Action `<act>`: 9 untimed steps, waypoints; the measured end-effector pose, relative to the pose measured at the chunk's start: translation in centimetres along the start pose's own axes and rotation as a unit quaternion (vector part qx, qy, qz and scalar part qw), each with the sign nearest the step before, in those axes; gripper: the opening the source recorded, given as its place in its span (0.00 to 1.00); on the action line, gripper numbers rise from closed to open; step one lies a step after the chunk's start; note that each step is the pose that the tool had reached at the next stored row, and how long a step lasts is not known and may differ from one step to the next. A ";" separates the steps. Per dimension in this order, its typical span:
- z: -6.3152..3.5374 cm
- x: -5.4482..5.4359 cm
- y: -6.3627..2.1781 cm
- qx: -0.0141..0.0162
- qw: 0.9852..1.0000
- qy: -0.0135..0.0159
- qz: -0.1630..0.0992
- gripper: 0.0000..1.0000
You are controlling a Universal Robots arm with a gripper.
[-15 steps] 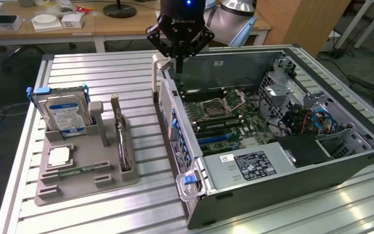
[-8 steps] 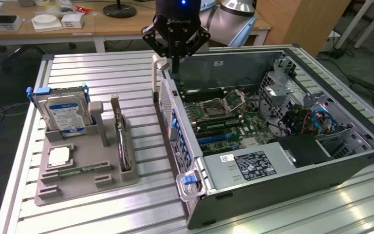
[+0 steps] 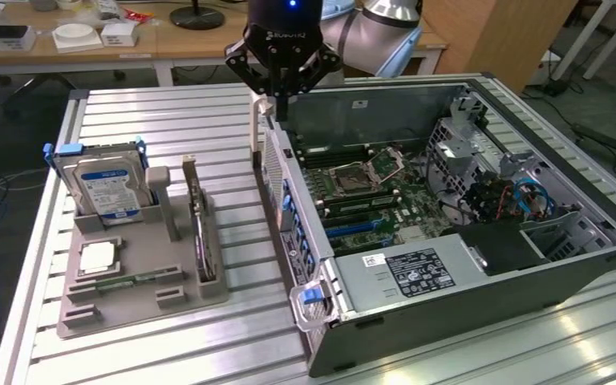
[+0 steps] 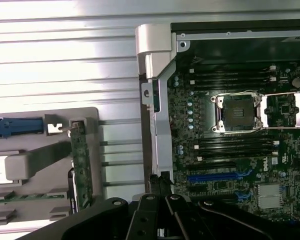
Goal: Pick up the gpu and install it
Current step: 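Reach for the gpu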
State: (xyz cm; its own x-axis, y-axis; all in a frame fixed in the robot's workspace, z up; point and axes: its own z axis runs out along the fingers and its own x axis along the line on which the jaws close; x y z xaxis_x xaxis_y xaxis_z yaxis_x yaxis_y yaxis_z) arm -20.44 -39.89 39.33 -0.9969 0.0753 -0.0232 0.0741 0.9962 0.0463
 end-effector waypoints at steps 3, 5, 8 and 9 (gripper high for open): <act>-0.01 0.3 -0.02 0.000 1.000 0.000 0.000 0.10; -0.01 0.5 -0.04 0.000 1.000 0.000 0.000 0.10; -0.02 0.8 -0.06 0.000 1.000 0.000 0.000 0.10; -0.02 0.9 -0.07 0.000 1.000 0.000 0.000 0.10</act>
State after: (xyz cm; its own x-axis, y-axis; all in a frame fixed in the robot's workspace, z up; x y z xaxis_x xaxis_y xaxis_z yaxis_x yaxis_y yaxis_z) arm -21.38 -39.89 39.33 -0.9969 0.0754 -0.0232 0.0742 0.9962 0.0463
